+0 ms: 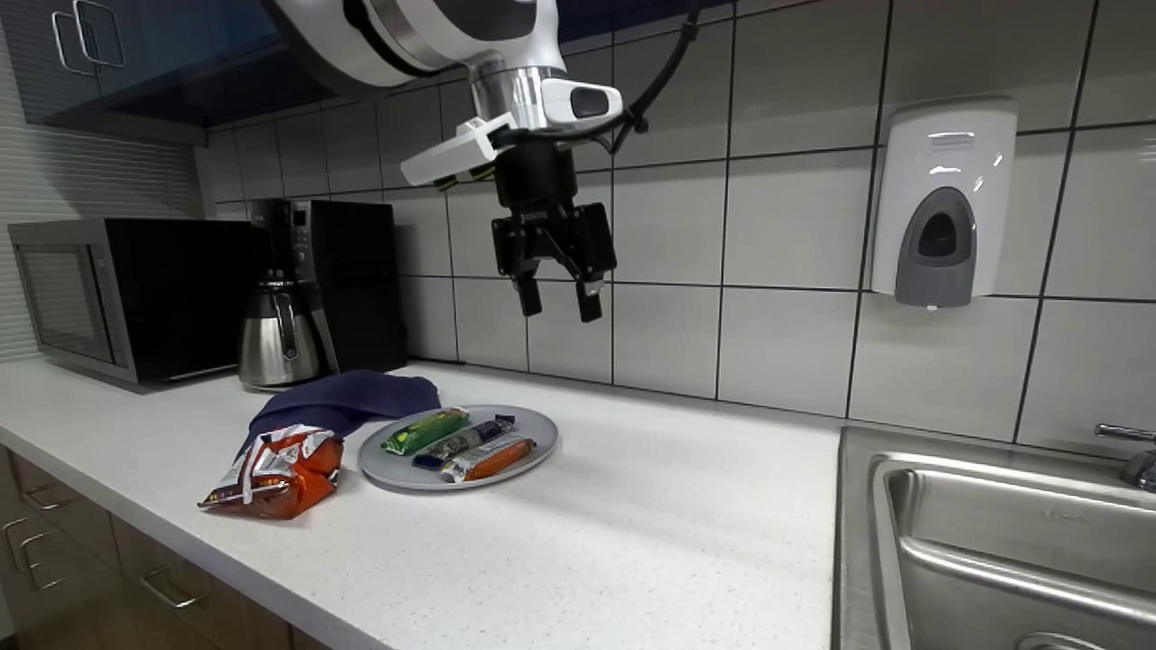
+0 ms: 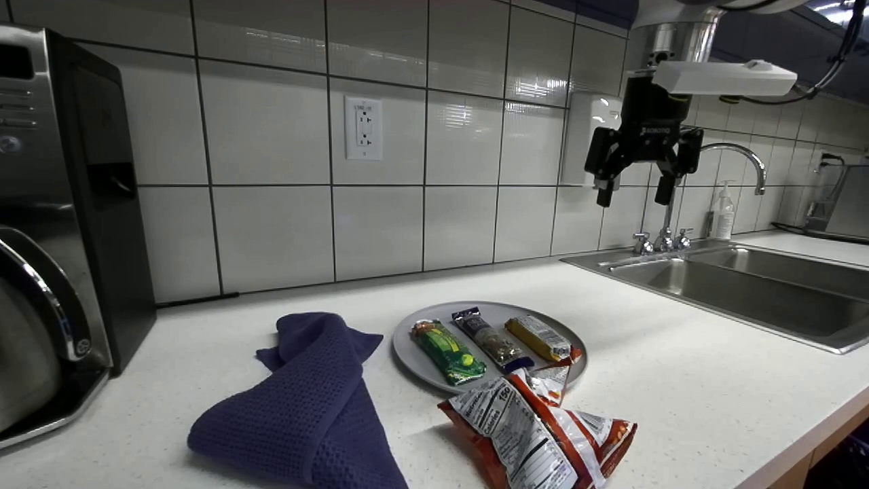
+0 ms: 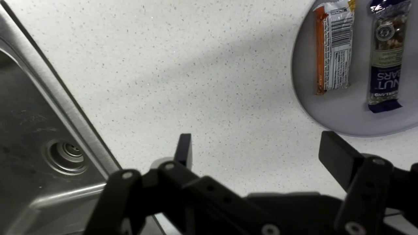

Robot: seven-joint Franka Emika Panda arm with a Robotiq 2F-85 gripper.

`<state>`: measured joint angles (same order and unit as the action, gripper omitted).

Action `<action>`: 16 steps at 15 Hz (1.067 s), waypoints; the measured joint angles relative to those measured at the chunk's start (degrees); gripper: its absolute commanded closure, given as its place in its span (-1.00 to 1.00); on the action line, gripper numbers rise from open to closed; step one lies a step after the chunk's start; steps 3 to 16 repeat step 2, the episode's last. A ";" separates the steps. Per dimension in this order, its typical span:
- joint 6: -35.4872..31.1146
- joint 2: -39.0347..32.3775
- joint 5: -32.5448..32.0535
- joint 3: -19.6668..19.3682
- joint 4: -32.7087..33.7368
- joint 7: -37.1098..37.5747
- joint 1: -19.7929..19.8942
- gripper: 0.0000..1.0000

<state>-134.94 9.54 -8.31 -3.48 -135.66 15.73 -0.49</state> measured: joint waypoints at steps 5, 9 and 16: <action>0.00 -0.01 0.00 0.01 0.00 0.00 0.00 -1.00; 0.00 -0.01 0.00 0.01 0.00 0.00 0.00 -1.00; 0.00 -0.01 0.00 0.01 0.00 0.00 0.00 -1.00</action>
